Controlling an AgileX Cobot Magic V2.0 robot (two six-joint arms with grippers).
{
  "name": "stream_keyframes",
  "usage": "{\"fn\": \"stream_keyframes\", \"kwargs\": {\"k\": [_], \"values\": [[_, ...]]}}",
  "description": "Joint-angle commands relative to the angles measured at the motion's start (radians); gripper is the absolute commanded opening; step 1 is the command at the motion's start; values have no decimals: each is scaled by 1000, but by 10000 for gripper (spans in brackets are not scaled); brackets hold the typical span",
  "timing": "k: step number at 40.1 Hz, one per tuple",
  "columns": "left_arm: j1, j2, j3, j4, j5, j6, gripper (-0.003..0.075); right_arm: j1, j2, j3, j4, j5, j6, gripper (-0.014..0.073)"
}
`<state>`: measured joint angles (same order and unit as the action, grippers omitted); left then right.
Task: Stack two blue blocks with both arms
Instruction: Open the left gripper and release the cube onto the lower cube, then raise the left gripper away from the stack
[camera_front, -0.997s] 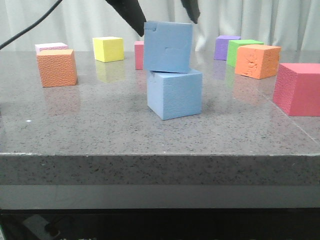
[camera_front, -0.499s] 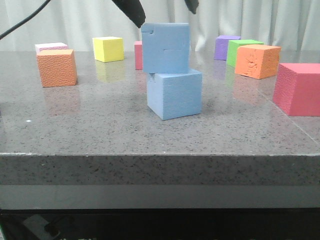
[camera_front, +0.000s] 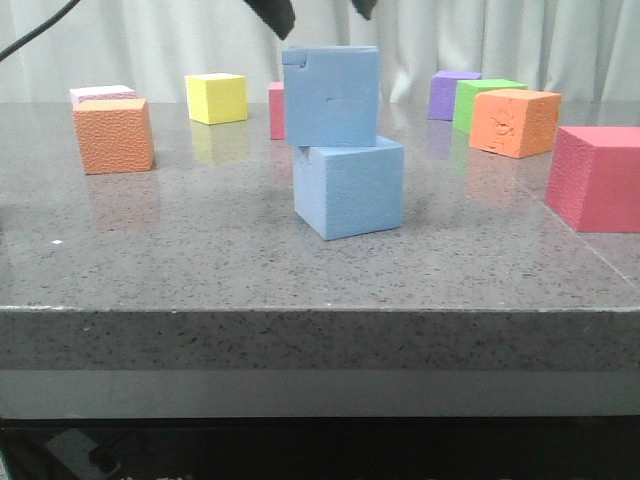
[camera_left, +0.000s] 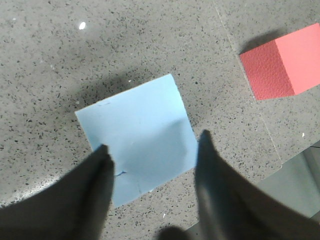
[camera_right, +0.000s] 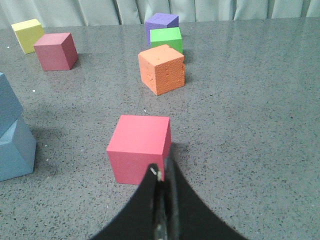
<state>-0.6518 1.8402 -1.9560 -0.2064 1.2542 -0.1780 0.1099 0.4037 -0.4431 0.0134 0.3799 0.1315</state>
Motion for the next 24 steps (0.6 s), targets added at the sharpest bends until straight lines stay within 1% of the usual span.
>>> {"fn": "stream_keyframes", "kwargs": {"k": [1,6,7,15,19,22,24], "values": [[-4,-59,-35,-12,32,-1,167,-7,3,-28,1,-84,-10,-69],[-4,-62,-35,9,32,-1,7,-7,3,-28,1,-84,-10,-69],[-4,-63,-35,16,32,-1,-14,-7,3,-28,1,-84,-10,-69],[-4,-115,-35,80,32,24,-18,-7,3,-28,1,-84,-10,-69],[-4,-160,-35,153,32,30,-18,-7,3,-28,1,-77,-10,-69],[-4,-187,-35,215,32,86,-18,-7,4,-28,1,-76,-10,-69],[-4,-207,-35,256,32,94,-18,-7,4,-28,1,-76,-10,-69]]}}
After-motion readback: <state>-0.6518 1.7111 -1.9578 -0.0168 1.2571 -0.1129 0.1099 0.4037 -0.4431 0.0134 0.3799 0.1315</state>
